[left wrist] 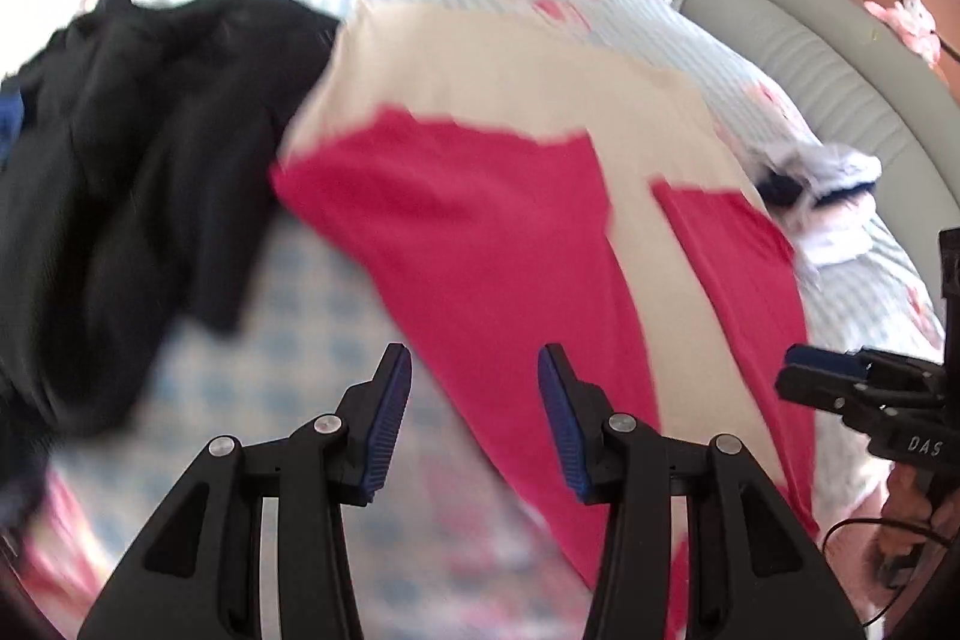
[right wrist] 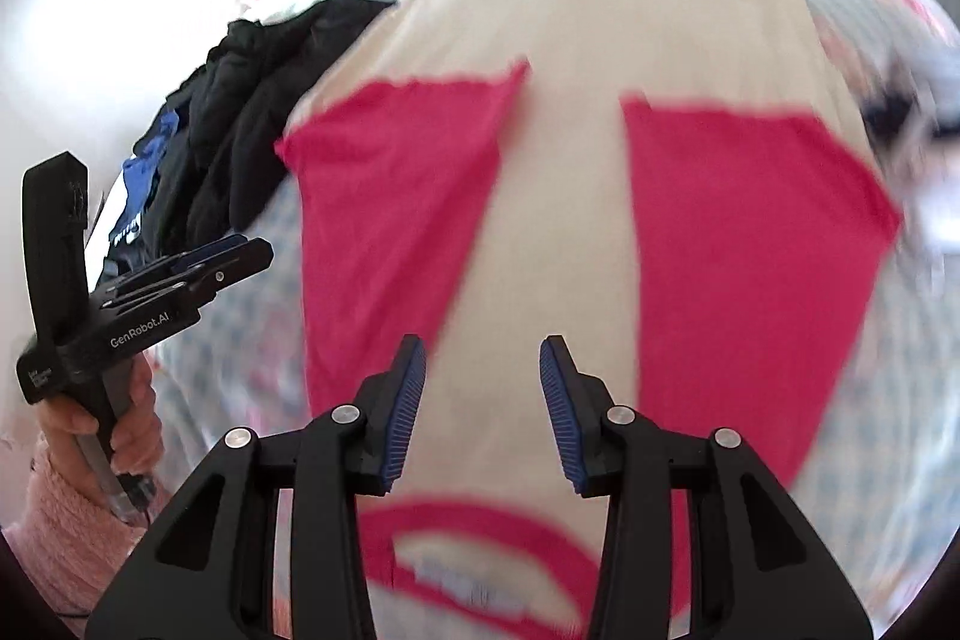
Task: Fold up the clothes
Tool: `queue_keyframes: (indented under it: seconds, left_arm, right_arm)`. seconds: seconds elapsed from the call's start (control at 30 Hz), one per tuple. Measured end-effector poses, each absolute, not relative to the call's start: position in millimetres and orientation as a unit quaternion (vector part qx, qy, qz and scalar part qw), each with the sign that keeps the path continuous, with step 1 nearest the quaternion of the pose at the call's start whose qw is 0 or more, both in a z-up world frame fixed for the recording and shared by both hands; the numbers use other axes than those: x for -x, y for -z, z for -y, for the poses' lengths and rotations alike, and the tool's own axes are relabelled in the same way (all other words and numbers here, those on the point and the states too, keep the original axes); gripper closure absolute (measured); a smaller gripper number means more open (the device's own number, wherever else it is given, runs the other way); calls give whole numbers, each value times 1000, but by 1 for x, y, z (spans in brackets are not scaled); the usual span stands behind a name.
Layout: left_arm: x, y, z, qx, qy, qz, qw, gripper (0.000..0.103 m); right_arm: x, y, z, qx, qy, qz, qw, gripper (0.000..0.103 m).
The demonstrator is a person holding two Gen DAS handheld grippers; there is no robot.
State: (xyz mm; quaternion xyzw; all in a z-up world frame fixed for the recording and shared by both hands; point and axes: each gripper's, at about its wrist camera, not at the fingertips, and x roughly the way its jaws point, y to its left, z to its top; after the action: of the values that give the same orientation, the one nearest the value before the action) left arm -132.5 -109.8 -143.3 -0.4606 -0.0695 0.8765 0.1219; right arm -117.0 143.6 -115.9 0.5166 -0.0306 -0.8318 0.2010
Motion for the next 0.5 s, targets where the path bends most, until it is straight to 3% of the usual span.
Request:
queue_keyframes:
  seconds: [0.23, 0.5]
  left_arm:
    - [203, 165, 92, 482, -863, 51, 144, 57]
    - [254, 209, 58, 520, -839, 30, 155, 57]
  right_arm:
    - [189, 154, -98, -543, 820, -7, 183, 62]
    - [224, 184, -93, -559, 809, 15, 179, 62]
